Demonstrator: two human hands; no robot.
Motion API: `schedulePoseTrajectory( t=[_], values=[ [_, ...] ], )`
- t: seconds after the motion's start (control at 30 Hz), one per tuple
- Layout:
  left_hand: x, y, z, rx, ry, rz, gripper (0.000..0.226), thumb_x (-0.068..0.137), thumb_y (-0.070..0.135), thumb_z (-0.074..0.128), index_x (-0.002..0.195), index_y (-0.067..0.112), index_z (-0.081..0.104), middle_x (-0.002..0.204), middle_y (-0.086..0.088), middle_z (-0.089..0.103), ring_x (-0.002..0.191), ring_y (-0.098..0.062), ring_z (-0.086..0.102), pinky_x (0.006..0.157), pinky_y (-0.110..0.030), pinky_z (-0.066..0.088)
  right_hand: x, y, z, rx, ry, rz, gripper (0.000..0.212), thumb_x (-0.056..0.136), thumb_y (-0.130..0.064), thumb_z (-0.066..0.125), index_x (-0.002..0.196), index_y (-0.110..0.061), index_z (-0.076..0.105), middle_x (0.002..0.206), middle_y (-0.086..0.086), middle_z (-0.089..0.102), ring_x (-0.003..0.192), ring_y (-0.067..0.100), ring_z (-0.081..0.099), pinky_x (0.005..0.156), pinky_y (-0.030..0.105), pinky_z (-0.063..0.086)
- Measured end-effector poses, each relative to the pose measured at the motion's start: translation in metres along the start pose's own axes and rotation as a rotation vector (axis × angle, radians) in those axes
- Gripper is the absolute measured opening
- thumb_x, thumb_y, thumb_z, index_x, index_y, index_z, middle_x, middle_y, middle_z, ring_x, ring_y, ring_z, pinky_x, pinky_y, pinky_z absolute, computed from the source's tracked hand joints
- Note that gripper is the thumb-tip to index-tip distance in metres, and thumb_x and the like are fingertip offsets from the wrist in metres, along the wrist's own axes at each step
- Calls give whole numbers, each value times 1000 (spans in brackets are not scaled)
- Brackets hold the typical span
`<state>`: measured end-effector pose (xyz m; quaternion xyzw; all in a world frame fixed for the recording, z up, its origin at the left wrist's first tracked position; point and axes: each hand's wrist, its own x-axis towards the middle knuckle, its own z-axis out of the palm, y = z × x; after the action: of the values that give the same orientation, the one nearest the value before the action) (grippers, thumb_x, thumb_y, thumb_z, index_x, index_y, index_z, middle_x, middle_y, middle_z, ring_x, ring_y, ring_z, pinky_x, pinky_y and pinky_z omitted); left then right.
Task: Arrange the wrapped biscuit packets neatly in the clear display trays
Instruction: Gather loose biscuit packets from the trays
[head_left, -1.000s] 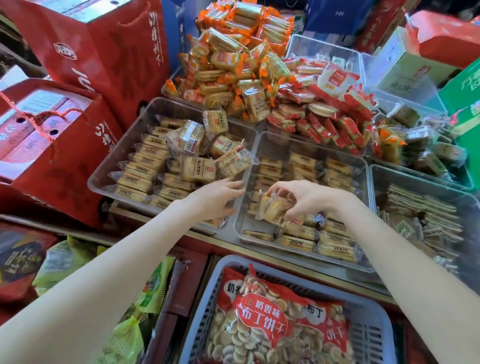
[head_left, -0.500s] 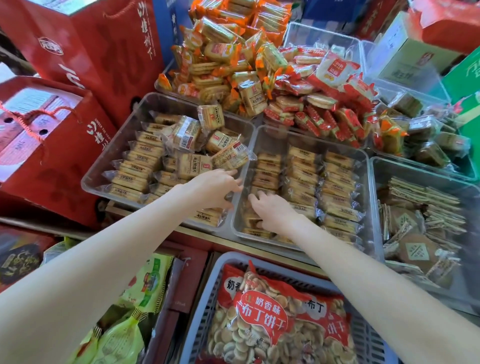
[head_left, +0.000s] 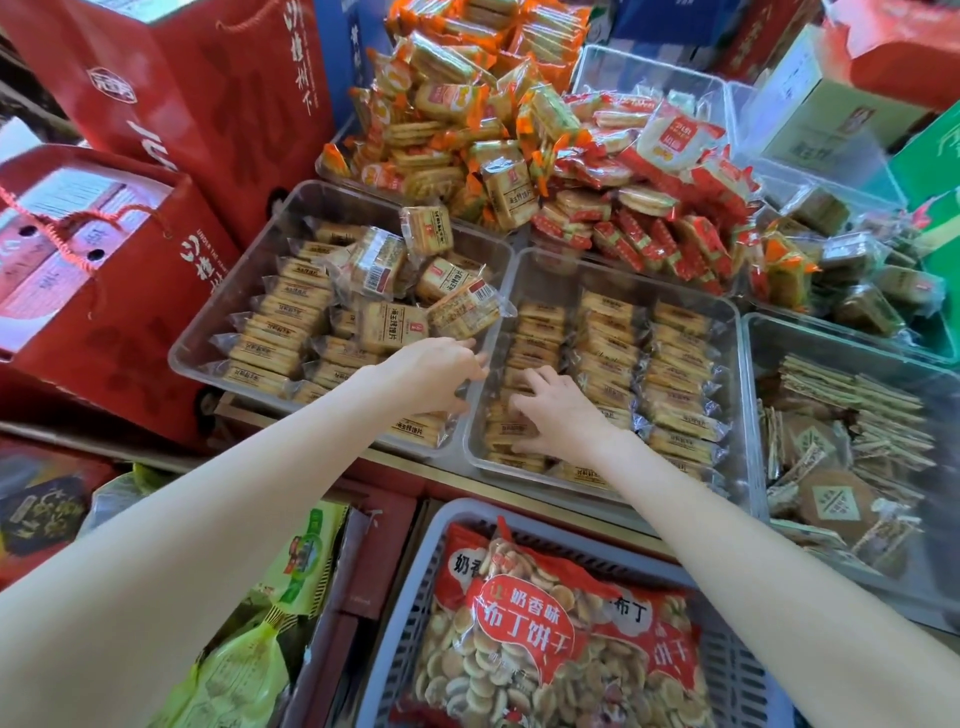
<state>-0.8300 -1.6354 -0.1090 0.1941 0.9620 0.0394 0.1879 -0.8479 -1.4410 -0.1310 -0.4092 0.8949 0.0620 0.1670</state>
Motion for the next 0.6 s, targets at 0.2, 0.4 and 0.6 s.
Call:
schedulePoseTrajectory(
  t=[0.2,0.4,0.6],
  values=[
    [-1,0,-4,-8,-8,-5,60,84,28,68,139,20,47,144,-1,45,136,-22,36,108,-39,36,-7,-12,9,45,-16,82,20,91,3,49,109,-3,55,110,12,47,103,27,42,72,31,38],
    [-4,3,-3,-5,-20,12,62,88,25,63,144,20,37,154,3,25,142,-20,26,112,-37,30,-14,4,15,148,-30,80,12,95,-12,53,101,-3,59,104,7,43,96,20,35,83,30,39],
    [-3,5,-5,49,-41,7,62,87,25,64,143,19,39,152,-1,33,137,-22,35,107,-39,37,-3,-2,20,26,-119,65,28,92,2,48,117,-3,58,134,16,46,120,34,39,98,37,37]
  ],
)
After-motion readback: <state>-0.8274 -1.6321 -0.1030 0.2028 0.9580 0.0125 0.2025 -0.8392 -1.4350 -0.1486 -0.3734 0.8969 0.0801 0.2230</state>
